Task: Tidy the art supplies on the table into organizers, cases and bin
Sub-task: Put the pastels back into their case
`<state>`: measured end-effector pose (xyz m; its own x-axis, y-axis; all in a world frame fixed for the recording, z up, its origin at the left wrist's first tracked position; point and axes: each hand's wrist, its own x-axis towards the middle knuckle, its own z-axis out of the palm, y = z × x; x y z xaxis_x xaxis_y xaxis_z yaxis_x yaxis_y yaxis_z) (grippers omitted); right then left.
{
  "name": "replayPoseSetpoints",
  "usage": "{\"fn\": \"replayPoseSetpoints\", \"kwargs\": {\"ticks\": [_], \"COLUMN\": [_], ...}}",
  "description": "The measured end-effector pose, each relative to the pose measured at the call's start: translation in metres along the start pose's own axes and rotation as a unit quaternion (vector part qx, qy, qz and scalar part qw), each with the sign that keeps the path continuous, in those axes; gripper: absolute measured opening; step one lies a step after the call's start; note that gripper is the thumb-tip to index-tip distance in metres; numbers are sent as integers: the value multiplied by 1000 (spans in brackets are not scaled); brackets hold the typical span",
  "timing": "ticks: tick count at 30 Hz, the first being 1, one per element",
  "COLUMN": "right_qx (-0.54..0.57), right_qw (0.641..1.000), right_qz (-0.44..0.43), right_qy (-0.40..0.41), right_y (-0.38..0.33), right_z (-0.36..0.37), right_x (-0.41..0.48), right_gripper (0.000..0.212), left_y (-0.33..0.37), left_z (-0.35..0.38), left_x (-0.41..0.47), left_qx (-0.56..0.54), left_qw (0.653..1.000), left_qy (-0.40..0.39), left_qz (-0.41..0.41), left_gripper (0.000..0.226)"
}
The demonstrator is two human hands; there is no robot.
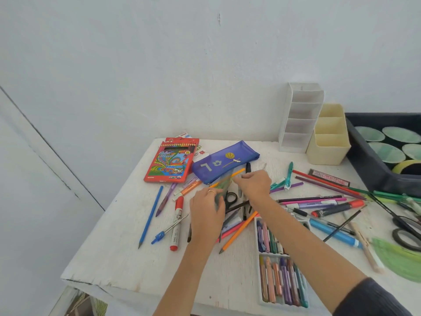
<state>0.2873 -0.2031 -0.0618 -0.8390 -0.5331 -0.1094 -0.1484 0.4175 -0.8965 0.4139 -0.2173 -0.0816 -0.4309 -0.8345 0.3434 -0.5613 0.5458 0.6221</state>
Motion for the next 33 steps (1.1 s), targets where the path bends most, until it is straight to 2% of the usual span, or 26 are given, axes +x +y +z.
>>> {"fn": "replayPoseSetpoints", "kwargs": {"ticks": [3,6,8,9,13,17,19,22,26,30,33], "right_qx": [80,104,112,121,139,145,149,159,173,238,288], "right_qw": [996,993,992,990,987,986,985,983,979,965,951], "right_qz": [27,47,62,66,71,71,72,75,79,72,76], "right_qy": [3,9,-5,-16,-40,-47,-49,-55,-70,-78,-83], "right_y": [-2,2,8,11,20,24,25,24,24,23,25], "right_z": [-10,-16,-20,-22,-25,-26,-26,-25,-23,-32,-40], "right_x": [7,12,15,16,21,24,24,24,23,17,15], "right_gripper": [9,25,14,5,17,20,17,14,15,14,21], "left_y": [4,9,13,13,9,-2,-7,-10,-6,5,12], "left_z": [11,21,26,28,34,35,36,37,40,30,19], "left_x": [13,28,39,44,56,56,55,57,58,57,63], "left_qx": [19,93,165,198,284,299,272,198,13,-156,-241], "left_qw": [999,992,977,969,945,946,957,979,999,984,963], "left_qy": [-13,-37,-82,-98,-121,-107,-82,-46,-27,20,38], "left_qz": [35,82,103,106,106,73,51,33,-21,-83,-117], "left_gripper": [16,20,27,30,32,39,39,26,19,14,19]}}
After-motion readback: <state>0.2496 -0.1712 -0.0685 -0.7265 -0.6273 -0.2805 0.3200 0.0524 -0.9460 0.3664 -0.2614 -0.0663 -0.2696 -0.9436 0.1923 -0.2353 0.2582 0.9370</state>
